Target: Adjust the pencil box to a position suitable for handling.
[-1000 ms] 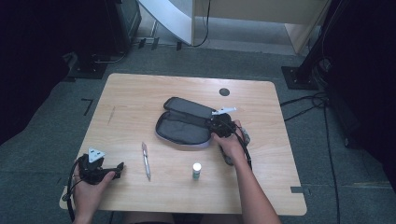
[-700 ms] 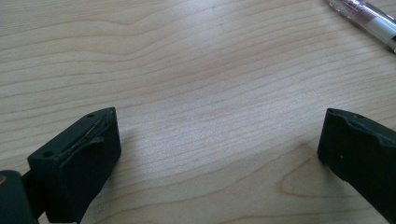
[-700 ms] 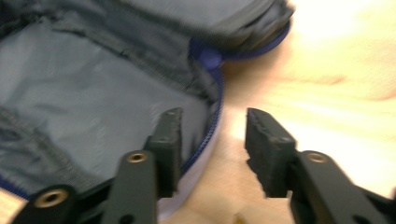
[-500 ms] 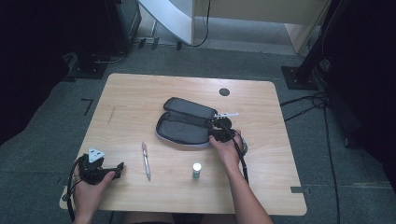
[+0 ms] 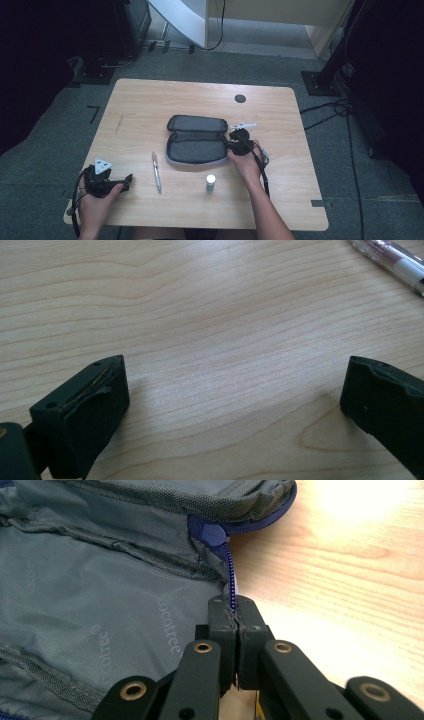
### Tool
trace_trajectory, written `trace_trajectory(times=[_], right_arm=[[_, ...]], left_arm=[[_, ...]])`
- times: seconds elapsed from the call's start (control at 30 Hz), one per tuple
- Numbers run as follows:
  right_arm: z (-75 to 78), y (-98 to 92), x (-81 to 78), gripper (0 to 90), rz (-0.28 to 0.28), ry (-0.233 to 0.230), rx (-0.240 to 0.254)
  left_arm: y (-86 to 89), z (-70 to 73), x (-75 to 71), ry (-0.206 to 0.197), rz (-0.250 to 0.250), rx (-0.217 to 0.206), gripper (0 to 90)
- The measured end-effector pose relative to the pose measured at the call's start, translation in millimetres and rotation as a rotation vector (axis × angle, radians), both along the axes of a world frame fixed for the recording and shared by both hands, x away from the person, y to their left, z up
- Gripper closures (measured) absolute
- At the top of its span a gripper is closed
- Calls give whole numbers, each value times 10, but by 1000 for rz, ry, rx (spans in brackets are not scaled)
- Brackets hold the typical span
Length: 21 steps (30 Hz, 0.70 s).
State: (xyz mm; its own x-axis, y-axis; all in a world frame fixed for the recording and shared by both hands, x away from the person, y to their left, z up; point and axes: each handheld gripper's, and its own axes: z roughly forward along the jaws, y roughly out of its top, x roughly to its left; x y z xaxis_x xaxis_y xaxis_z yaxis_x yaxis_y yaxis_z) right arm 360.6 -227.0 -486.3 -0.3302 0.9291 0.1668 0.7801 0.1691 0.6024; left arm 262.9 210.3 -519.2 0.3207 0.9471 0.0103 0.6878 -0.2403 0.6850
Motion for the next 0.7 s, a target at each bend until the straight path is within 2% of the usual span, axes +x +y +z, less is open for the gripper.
trace_trajectory(times=[0.07,0.1,0.13,0.17,0.2,0.23,0.27,0.3,0.33,0.37,0.4,0.47,0.57,0.67,0.7], right_arm=[[25,-34,-52,846,9,-6,3],[68,-110,-118,666,20,-11,59],[68,-110,-118,666,20,-11,59],[116,-194,-210,562,28,-39,82],[116,-194,-210,562,28,-39,82],[139,-287,-313,494,59,-61,96],[139,-287,-313,494,59,-61,96],[133,-371,-414,428,84,-89,81],[133,-371,-414,428,84,-89,81],[95,-446,-507,363,80,-109,45],[95,-446,-507,363,80,-109,45],[39,-511,-584,268,76,-113,29],[-53,-556,-665,202,84,-114,19],[-116,-536,-715,161,105,-121,-10],[-139,-514,-731,148,118,-130,-34]], left_arm=[[0,0,0,1,0,0,0],[0,0,0,0,0,0,0],[0,0,0,0,0,0,0],[0,0,0,0,0,0,0],[0,0,0,0,0,0,0],[0,0,0,0,0,0,0],[0,0,0,0,0,-1,0],[0,0,0,0,0,0,0],[0,0,0,0,0,0,0],[0,0,0,0,0,-1,0],[0,0,0,0,0,0,0],[0,1,0,0,0,0,0],[0,0,0,0,0,0,0],[0,0,0,0,0,0,0],[-1,0,-1,1,0,-1,0]])
